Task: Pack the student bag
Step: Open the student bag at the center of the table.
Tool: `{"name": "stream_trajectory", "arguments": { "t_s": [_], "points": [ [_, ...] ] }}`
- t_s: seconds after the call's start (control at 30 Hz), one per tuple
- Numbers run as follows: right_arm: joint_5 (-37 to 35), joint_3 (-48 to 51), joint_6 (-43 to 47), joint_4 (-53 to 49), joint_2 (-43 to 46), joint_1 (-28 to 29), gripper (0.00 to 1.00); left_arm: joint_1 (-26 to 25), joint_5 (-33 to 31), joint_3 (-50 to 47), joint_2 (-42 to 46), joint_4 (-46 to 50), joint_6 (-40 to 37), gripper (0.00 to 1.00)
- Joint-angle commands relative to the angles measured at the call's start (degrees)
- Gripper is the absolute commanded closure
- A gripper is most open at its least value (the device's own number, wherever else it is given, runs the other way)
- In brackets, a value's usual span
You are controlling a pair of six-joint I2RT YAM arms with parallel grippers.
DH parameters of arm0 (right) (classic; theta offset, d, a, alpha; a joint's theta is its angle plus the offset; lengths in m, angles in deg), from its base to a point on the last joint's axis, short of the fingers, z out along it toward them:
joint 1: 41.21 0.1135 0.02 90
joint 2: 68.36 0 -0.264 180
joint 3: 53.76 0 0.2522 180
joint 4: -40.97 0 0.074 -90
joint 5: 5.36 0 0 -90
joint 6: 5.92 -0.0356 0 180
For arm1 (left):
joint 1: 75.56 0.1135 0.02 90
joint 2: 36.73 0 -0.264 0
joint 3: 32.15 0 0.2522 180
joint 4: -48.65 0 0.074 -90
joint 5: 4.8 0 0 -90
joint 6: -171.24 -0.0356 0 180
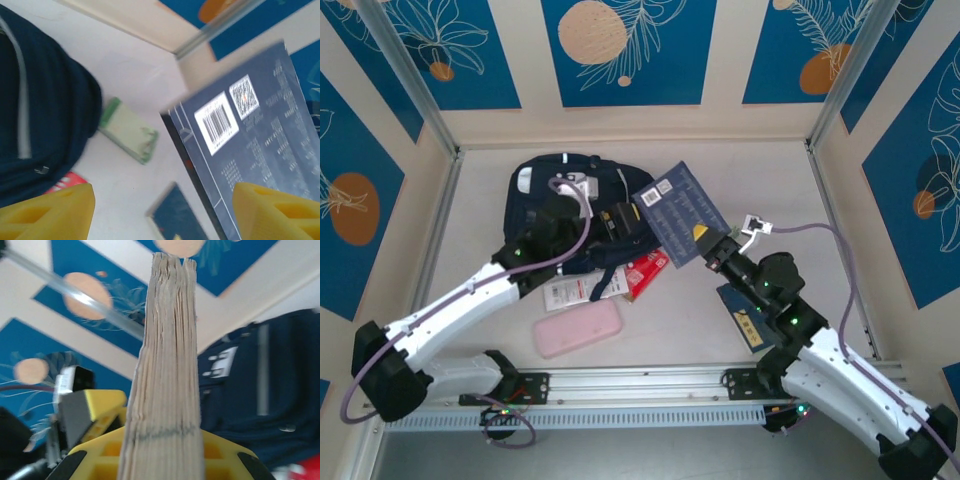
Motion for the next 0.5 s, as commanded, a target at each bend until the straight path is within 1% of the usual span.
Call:
{"name": "stream_trajectory", "arguments": {
  "t_s": [0.0, 0.07, 0.17, 0.27, 0.37, 0.47],
  "points": [
    [-5.09, -4.86, 4.3, -20.71, 0.88, -1.48, 1.0, 2.3, -5.74, 7.29, -5.98, 16.51, -9.09, 0.28],
    [-1.97, -5.28, 5.58, -23.26, 0.19, -2.79, 1.0, 4.95, -3.79, 11.24, -10.85, 18.96, -9.81, 0.28],
    [3.28, -4.06, 5.51, -22.99, -0.34, -4.55, 1.0, 9.01, 0.92, 16.03, -18.09, 19.59, -9.78, 0.29],
    [4.37, -3.07, 5.25, -23.34, -0.42, -5.69, 1.0, 11.91, 4.77, 22.12, -26.48, 21.26, -11.81, 0.33],
    [3.99, -1.03, 5.37, -22.08, 0.62, -6.85, 1.0, 13.28, 11.16, 30.7, -35.06, 23.99, -14.63, 0.39],
    [5.92, 0.45, 4.84, -20.77, 1.21, -8.63, 1.0, 13.31, 13.84, 36.64, -40.72, 24.68, -16.29, 0.42]
  ]
}}
